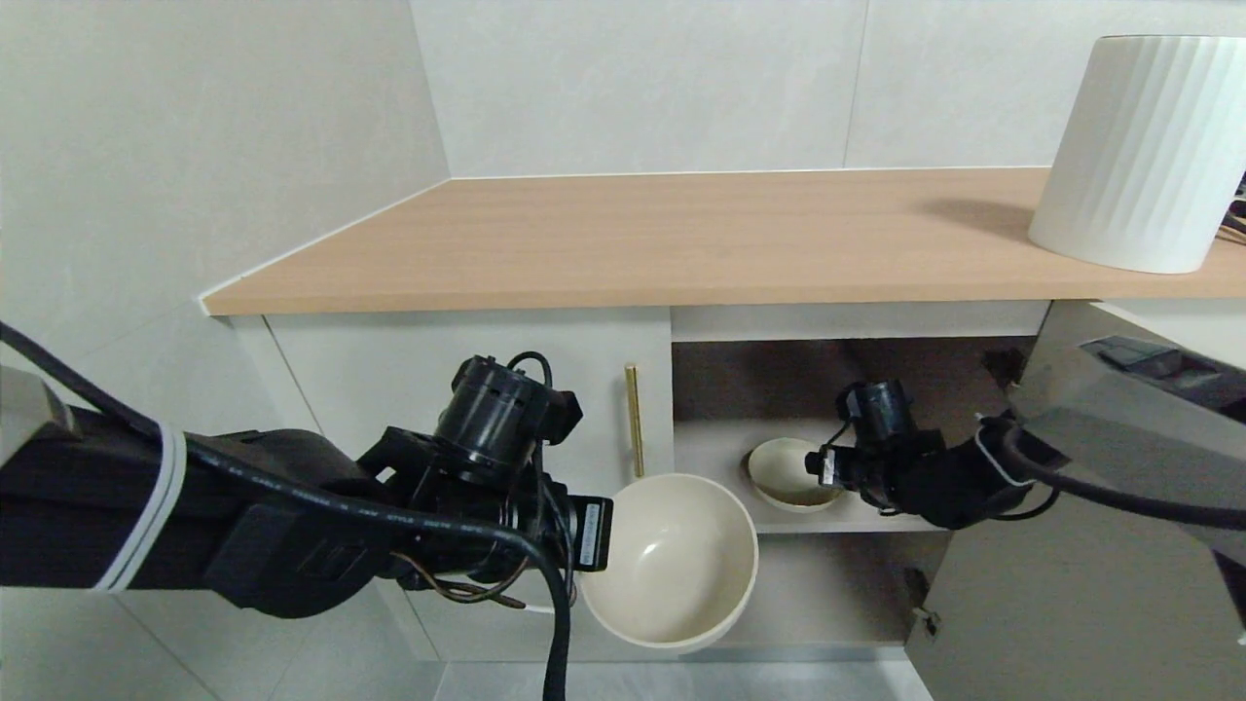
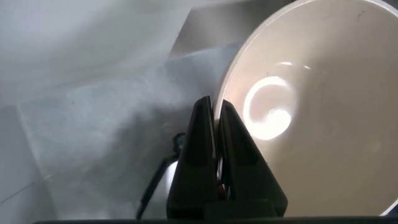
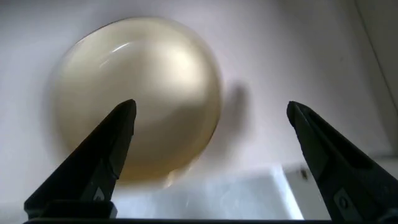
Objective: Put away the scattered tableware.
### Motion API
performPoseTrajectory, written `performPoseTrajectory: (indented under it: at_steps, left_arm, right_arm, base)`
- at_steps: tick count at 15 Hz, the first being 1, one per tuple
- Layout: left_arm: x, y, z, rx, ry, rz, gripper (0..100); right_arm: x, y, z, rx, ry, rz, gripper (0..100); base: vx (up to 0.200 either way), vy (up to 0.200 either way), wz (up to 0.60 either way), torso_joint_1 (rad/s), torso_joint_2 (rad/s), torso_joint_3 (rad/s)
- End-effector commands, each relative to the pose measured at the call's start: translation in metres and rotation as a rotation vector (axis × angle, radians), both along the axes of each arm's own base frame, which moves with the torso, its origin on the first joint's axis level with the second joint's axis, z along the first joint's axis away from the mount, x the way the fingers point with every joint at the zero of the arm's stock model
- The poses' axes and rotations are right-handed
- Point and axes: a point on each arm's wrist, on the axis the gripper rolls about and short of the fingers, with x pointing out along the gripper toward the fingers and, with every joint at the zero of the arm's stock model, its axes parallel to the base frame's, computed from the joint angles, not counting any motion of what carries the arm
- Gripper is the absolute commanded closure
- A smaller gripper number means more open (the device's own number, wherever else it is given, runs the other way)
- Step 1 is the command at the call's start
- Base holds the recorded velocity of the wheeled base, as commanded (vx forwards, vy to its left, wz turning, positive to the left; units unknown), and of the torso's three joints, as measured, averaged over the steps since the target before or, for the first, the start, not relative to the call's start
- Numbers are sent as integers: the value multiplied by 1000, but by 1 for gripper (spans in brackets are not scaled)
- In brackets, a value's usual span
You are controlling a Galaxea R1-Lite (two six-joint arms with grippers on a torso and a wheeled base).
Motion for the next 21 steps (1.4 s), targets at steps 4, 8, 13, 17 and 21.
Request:
performPoseTrajectory:
  at_steps: [4, 8, 13, 17, 21]
  left_arm:
    - [-3, -13, -27, 95, 42, -60, 100]
    - [-5, -17, -32, 118, 42, -71, 100]
    - [-6, -17, -29, 112, 34, -72, 100]
    - [-6, -17, -29, 112, 35, -71, 100]
    - [-6, -17, -29, 112, 33, -70, 100]
  right_arm:
    - [-142, 30, 156, 195, 66, 398, 0]
    - [-176, 56, 147, 176, 226, 566, 0]
    - [-172, 83, 102, 95, 361, 584, 0]
    - [-167, 90, 83, 39, 392, 552, 0]
    - [-165, 92, 82, 54, 393, 539, 100]
  base:
    - [0, 0, 0, 0, 0, 0]
    - [0, 0, 0, 0, 0, 0]
    - [0, 0, 0, 0, 0, 0]
    - [0, 0, 0, 0, 0, 0]
    - [0, 0, 0, 0, 0, 0]
